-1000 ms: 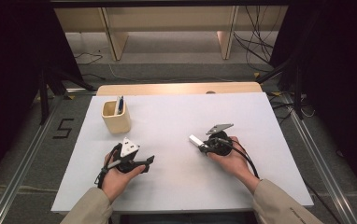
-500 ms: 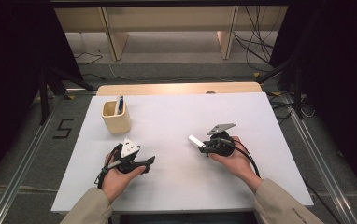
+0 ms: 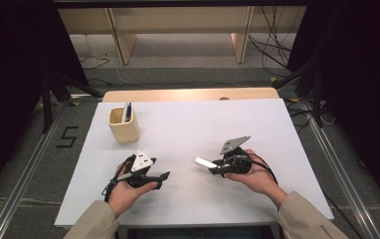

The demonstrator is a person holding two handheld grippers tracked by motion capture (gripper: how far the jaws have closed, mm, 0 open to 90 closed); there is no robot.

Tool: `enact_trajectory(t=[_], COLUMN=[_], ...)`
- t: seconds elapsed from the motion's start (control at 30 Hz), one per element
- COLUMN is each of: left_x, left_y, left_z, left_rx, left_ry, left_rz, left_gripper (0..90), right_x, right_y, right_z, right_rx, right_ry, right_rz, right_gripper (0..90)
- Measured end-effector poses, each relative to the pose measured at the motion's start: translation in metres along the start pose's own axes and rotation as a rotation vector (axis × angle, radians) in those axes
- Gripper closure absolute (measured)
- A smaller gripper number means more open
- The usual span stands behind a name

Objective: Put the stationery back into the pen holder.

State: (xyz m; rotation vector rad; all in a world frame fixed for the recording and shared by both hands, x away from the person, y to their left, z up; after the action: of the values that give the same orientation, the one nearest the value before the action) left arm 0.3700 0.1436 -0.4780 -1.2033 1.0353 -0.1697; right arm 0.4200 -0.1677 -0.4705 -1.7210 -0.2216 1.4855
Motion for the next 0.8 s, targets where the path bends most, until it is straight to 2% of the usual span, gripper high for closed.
enact_trajectory(t=[0.13,0.33,0.8], left_x=[0.001,0.001,0.0], left_y=[0.0,0.001,0.003], left_z=[-0.003,-0.005,-0.006], left_rx=[0.018,0.035,0.056], left_ry=[0.026,0.053,0.072], left_rz=[0.006,0.009,0.012], left_gripper=[29.0,29.0,29.0], right_x=[-0.001,-0.002,-0.004], right_y=[0.001,0.004,0.006], right_z=[0.007,0.012,0.022], right_rx=[-0.025,-0.046,-0.095], right_ry=[-0.037,-0.069,-0.119], right_rz=[0.008,0.016,0.036], right_gripper=[67.5,67.5,67.4])
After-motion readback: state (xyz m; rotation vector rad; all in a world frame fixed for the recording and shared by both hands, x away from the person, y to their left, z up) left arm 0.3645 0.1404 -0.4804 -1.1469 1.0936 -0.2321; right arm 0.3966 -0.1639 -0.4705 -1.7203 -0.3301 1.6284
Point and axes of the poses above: each handheld gripper's, and its own axes: x roughly forward along the jaws, y roughly out of its underside, z roughly to its left, the point moved 1 cm from there along x, roughly forward along the jaws, and after that the axes turned 3 degrees about y, right-handed, at the moved point
